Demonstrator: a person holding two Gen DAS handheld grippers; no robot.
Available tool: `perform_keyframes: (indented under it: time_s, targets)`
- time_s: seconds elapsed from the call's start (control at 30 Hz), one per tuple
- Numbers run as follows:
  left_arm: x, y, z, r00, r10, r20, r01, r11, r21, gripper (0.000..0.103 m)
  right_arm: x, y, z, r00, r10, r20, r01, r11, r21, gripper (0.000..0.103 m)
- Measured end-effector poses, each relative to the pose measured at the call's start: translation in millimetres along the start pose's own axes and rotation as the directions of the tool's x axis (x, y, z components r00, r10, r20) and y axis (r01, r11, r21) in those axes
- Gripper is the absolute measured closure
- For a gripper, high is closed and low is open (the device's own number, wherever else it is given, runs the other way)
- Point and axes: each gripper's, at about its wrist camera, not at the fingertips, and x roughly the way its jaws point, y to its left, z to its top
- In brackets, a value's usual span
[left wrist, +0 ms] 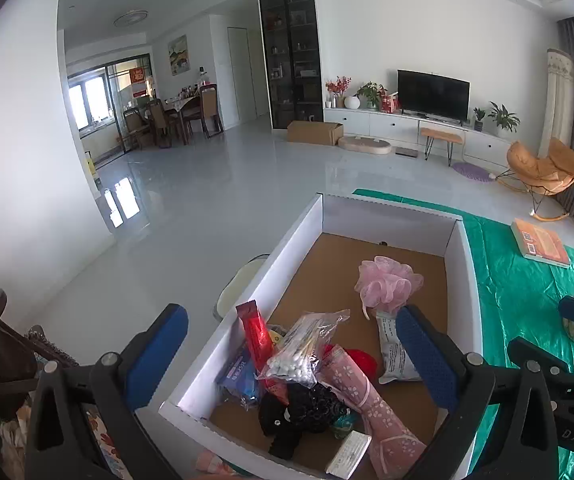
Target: Organize soft objects
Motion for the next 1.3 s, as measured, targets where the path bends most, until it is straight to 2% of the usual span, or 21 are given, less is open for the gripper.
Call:
perform_keyframes:
  time_s: [0.57,1.03,1.2,1.3]
  targets:
    - [-2.5,1.6,1.0,0.999,-0.026,-0.030,0.025,0.999,-0.029,0.000,-11.7,4.9,4.9,0.999,-0.011,-0.045,0.011,1.000,0.004,0.022]
    - [-4.1,-4.9,2.7,1.000,-0.009,-0.021,0.009,1.000,-0.003,0.000,-16.7,11.9,4.4,0.999,-0.006,-0.042,0.006,1.000,-0.020,0.022]
    - [-7.0,2.2,-1.5,0.999,-0.034,-0.011,0.034,0.998,-0.059,0.000,-16.3,12.1,4.7,0.999,-0.006,-0.043,0.005,1.000,-0.019,0.022]
    - [-9.2,2.1,-0.9,0.999,-0.043,-0.006,0.043,0.998,-0.051,0.000,-16.0,12.8,3.6,0.999,0.004,-0.042,-0.005,1.000,-0.018,0.022]
